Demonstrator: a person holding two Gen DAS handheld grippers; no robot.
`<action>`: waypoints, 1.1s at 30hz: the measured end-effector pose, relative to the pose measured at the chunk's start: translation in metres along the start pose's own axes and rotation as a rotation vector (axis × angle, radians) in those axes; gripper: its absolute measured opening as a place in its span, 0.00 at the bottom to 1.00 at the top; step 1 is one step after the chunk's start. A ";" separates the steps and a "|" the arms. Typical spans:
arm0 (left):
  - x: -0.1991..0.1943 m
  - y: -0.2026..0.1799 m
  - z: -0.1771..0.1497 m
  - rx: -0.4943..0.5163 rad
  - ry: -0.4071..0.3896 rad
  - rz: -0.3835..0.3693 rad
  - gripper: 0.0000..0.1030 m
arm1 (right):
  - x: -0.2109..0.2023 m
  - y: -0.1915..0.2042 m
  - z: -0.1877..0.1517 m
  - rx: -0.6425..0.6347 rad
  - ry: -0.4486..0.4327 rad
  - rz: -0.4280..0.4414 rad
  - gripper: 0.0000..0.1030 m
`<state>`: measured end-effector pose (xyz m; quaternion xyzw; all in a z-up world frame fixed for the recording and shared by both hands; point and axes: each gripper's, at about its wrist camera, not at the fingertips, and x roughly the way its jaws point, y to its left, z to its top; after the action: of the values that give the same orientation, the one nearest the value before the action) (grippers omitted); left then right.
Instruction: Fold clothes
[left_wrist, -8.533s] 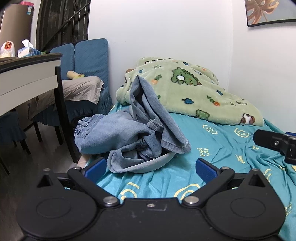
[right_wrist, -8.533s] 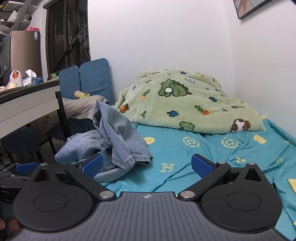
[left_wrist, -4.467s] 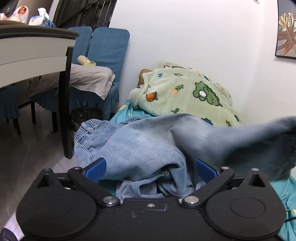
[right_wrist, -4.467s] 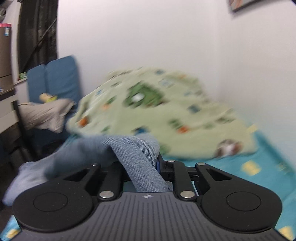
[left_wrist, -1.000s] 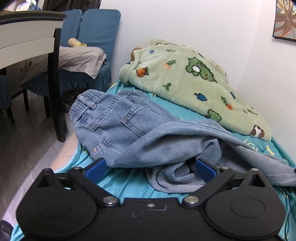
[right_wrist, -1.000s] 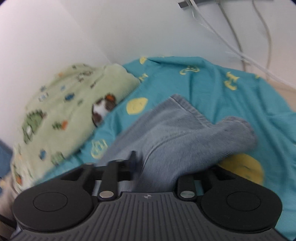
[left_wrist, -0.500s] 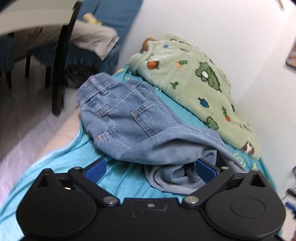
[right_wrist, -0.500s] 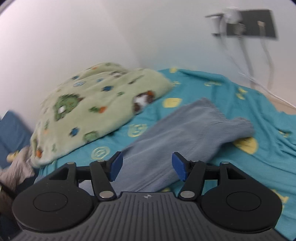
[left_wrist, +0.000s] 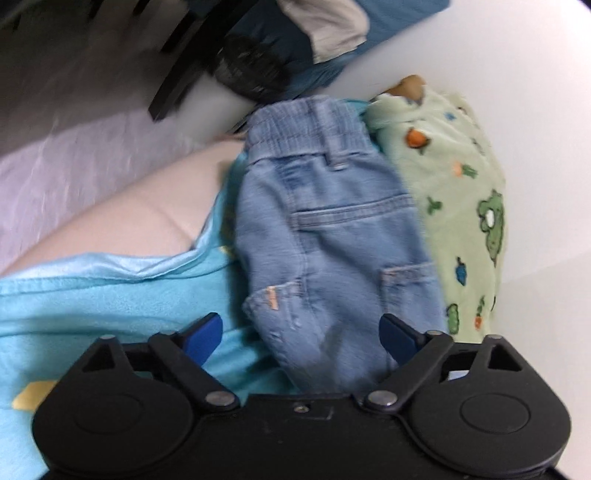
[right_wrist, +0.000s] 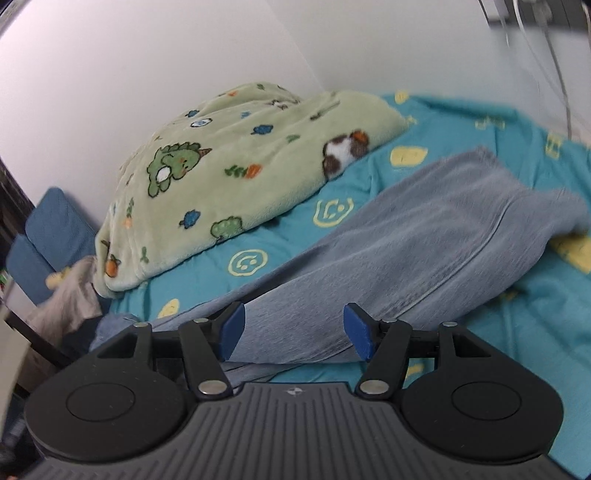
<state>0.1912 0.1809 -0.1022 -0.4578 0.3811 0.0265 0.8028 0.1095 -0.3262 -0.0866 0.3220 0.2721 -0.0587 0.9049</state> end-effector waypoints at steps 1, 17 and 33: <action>0.003 0.002 0.001 -0.012 0.004 -0.013 0.80 | 0.002 -0.001 -0.001 0.018 0.010 0.011 0.61; -0.053 -0.008 -0.005 -0.084 -0.185 -0.184 0.07 | -0.004 0.016 -0.006 -0.073 0.003 0.053 0.61; -0.100 -0.003 -0.018 -0.081 -0.217 -0.185 0.06 | 0.020 0.109 0.003 -0.322 0.028 0.095 0.75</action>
<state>0.1107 0.1962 -0.0417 -0.5175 0.2467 0.0169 0.8191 0.1584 -0.2412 -0.0358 0.1860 0.2748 0.0328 0.9428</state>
